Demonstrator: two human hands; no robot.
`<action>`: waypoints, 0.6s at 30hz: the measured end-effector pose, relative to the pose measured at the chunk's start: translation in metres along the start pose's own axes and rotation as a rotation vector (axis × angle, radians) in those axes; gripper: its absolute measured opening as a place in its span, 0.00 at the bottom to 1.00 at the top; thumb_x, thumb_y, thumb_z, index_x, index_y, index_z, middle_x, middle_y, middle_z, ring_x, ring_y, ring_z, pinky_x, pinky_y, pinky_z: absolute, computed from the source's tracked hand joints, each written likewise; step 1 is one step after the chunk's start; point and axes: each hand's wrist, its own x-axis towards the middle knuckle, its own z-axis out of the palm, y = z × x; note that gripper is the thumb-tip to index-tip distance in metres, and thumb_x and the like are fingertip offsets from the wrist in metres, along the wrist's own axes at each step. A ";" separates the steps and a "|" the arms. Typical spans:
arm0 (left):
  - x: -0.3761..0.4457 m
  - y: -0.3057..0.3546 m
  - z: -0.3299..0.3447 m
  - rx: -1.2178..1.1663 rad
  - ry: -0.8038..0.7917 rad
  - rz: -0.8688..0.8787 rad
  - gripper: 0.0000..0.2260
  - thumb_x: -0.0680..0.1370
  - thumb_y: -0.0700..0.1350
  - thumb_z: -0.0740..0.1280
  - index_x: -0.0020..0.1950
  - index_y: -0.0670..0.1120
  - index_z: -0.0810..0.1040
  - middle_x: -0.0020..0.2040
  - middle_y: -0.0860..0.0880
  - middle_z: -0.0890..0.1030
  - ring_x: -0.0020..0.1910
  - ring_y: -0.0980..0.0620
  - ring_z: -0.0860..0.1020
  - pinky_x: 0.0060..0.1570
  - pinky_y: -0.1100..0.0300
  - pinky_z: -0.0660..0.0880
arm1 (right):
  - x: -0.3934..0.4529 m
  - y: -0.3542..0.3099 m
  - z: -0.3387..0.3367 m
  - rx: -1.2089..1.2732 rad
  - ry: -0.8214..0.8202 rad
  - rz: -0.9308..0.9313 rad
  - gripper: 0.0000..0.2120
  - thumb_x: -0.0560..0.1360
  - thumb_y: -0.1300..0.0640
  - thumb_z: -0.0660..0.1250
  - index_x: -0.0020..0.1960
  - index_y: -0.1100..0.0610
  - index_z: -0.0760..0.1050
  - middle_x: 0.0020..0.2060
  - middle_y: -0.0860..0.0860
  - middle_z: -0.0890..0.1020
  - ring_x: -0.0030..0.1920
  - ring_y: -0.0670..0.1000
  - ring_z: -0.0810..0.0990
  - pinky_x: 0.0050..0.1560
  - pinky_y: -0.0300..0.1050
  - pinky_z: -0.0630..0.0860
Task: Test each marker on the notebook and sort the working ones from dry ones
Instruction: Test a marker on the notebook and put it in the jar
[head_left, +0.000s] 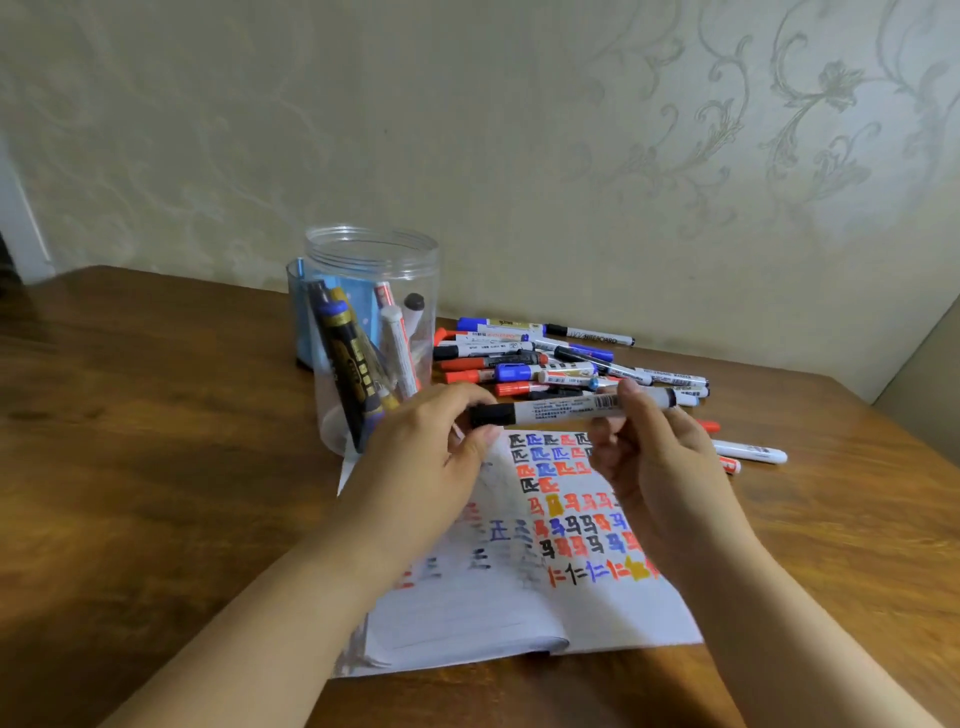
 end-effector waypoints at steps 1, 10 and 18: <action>0.001 -0.001 -0.003 0.000 0.047 -0.016 0.10 0.75 0.45 0.67 0.56 0.49 0.77 0.41 0.60 0.75 0.39 0.61 0.75 0.39 0.77 0.67 | 0.003 -0.004 0.006 -0.026 -0.013 -0.027 0.08 0.74 0.54 0.64 0.40 0.57 0.71 0.29 0.51 0.72 0.29 0.46 0.70 0.28 0.34 0.69; 0.010 -0.016 -0.021 -0.040 0.264 -0.238 0.06 0.77 0.50 0.62 0.49 0.49 0.74 0.42 0.50 0.79 0.42 0.52 0.77 0.39 0.60 0.73 | 0.057 -0.062 0.113 -0.468 -0.086 -0.641 0.07 0.78 0.58 0.64 0.43 0.55 0.68 0.29 0.49 0.79 0.28 0.46 0.74 0.32 0.40 0.72; 0.012 -0.022 -0.020 -0.073 0.237 -0.371 0.02 0.78 0.48 0.61 0.49 0.51 0.71 0.49 0.50 0.78 0.43 0.57 0.76 0.39 0.64 0.75 | 0.087 -0.033 0.148 -1.351 -0.287 -0.537 0.16 0.81 0.53 0.54 0.54 0.62 0.76 0.37 0.48 0.67 0.55 0.53 0.70 0.44 0.39 0.60</action>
